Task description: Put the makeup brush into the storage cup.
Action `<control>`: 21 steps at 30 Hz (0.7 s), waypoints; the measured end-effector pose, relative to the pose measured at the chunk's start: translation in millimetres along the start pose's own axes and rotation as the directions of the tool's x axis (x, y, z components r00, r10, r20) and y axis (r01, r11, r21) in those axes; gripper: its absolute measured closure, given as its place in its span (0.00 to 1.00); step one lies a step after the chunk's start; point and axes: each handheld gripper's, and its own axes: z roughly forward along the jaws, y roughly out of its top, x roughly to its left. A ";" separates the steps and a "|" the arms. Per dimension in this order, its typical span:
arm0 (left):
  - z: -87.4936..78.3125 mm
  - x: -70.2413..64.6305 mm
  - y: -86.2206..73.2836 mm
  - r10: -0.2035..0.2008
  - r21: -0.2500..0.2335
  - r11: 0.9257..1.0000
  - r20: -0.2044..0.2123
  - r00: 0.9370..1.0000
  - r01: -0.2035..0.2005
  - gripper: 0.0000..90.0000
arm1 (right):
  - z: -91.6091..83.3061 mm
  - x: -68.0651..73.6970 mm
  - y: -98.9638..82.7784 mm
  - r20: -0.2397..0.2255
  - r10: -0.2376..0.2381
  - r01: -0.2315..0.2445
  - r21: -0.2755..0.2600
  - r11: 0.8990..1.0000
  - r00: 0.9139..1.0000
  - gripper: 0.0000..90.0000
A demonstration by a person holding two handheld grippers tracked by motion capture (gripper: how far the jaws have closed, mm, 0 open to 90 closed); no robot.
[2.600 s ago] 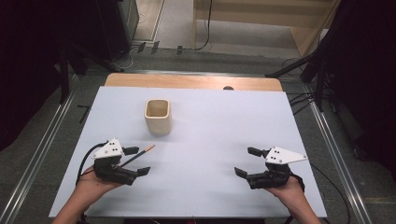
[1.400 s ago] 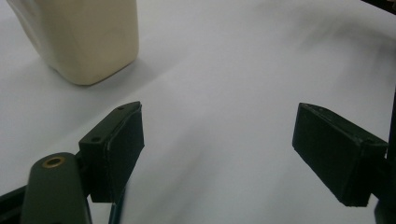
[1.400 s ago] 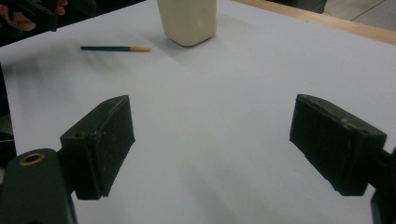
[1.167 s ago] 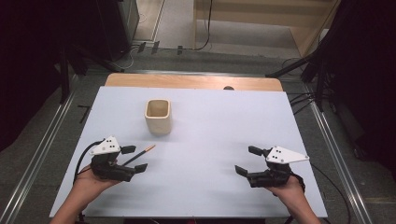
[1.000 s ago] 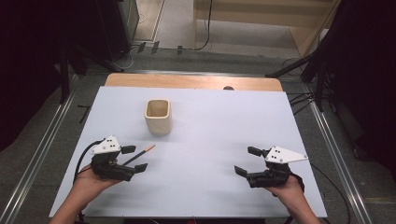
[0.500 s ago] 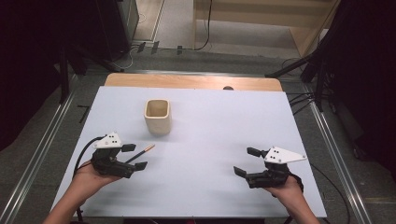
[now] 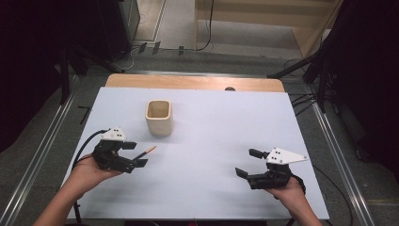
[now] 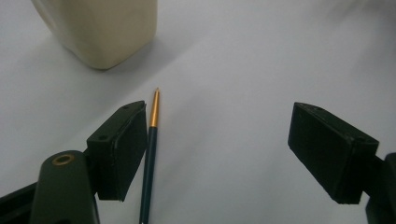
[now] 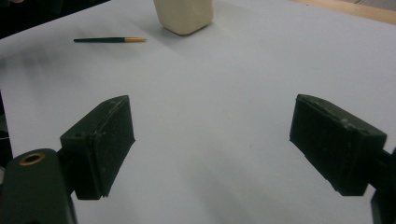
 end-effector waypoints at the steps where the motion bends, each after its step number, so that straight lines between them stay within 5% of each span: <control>1: -0.5 1.0 1.4 0.005 0.013 1.000 0.001 1.000 -0.005 0.23 | -0.3 0.2 -0.1 -0.003 0.000 0.000 -0.001 1.000 1.000 0.16; 10: 0.4 9.0 14.4 -0.001 0.110 0.994 0.004 1.000 0.000 0.24 | 0.6 0.4 -0.7 0.000 0.002 -0.002 0.013 1.000 1.000 0.16; 21: 11.0 11.0 22.9 0.033 0.265 0.964 -0.021 0.999 -0.026 0.25 | 3.0 0.9 -1.4 0.004 -0.007 0.007 0.031 1.000 1.000 0.16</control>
